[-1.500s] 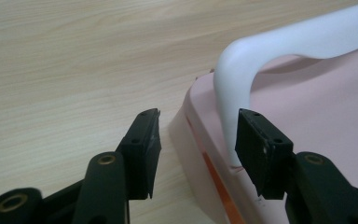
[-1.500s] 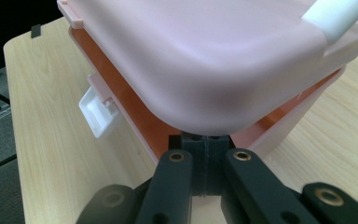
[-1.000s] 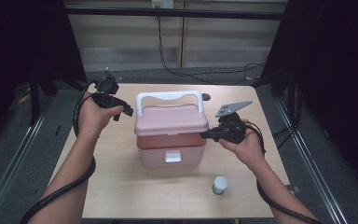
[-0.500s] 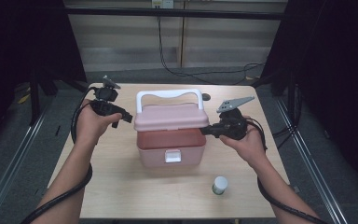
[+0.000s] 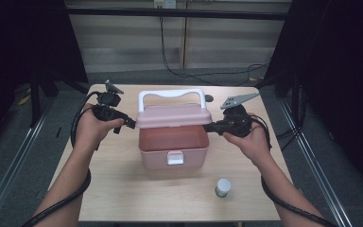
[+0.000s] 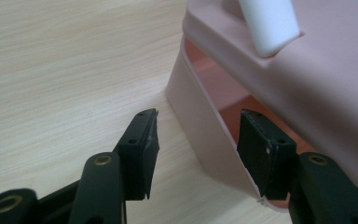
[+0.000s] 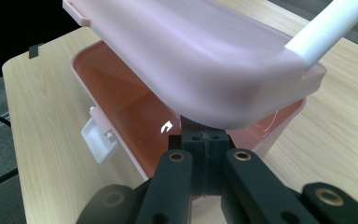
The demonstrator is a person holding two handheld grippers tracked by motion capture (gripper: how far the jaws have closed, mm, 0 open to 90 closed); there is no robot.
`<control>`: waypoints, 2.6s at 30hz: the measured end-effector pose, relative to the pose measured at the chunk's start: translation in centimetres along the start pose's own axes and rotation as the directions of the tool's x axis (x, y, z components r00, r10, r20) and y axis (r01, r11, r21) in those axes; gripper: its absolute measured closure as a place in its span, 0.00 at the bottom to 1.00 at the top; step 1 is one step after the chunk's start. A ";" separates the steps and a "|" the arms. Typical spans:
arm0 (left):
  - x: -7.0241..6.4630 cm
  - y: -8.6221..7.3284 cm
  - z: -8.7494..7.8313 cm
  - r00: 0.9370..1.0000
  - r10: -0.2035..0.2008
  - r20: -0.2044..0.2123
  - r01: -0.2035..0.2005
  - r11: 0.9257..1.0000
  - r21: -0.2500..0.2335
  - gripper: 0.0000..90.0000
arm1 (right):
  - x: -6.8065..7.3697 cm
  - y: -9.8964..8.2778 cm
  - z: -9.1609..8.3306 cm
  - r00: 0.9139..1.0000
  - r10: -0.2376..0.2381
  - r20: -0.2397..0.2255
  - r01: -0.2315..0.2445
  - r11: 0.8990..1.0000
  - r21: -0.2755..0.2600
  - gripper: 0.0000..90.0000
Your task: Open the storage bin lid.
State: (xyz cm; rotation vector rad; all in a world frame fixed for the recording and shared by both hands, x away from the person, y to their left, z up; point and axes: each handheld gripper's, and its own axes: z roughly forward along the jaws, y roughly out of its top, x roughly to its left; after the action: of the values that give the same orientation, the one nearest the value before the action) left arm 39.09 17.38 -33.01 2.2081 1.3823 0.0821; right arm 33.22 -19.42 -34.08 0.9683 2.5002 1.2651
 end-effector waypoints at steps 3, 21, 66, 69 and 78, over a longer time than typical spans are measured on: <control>-0.3 0.0 -0.1 1.000 0.009 0.007 -0.009 1.000 0.005 0.53 | 0.0 0.2 -0.2 1.000 0.002 0.001 -0.002 1.000 -0.005 1.00; -0.6 0.2 -0.8 0.999 0.022 0.027 -0.022 1.000 -0.012 0.51 | -0.2 1.0 -0.2 1.000 0.013 0.007 -0.013 1.000 -0.022 1.00; -1.8 -0.2 -0.9 0.993 0.027 0.113 -0.019 0.997 -0.073 0.48 | -0.1 1.2 0.0 1.000 0.005 0.019 -0.004 1.000 -0.019 1.00; -1.9 0.0 -1.1 0.994 0.024 0.107 -0.015 0.997 -0.080 0.48 | -0.2 0.7 0.2 1.000 0.005 0.021 -0.005 1.000 -0.006 1.00; -2.0 0.6 -1.1 0.996 0.026 0.083 -0.018 0.996 -0.086 0.48 | -0.2 -1.2 1.4 1.000 -0.007 0.014 0.006 0.999 0.040 1.00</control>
State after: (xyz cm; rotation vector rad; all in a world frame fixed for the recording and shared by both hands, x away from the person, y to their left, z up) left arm 38.28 15.90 -31.30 2.1320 1.2856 0.0547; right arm 33.40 -19.13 -35.86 0.9734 2.5253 1.2063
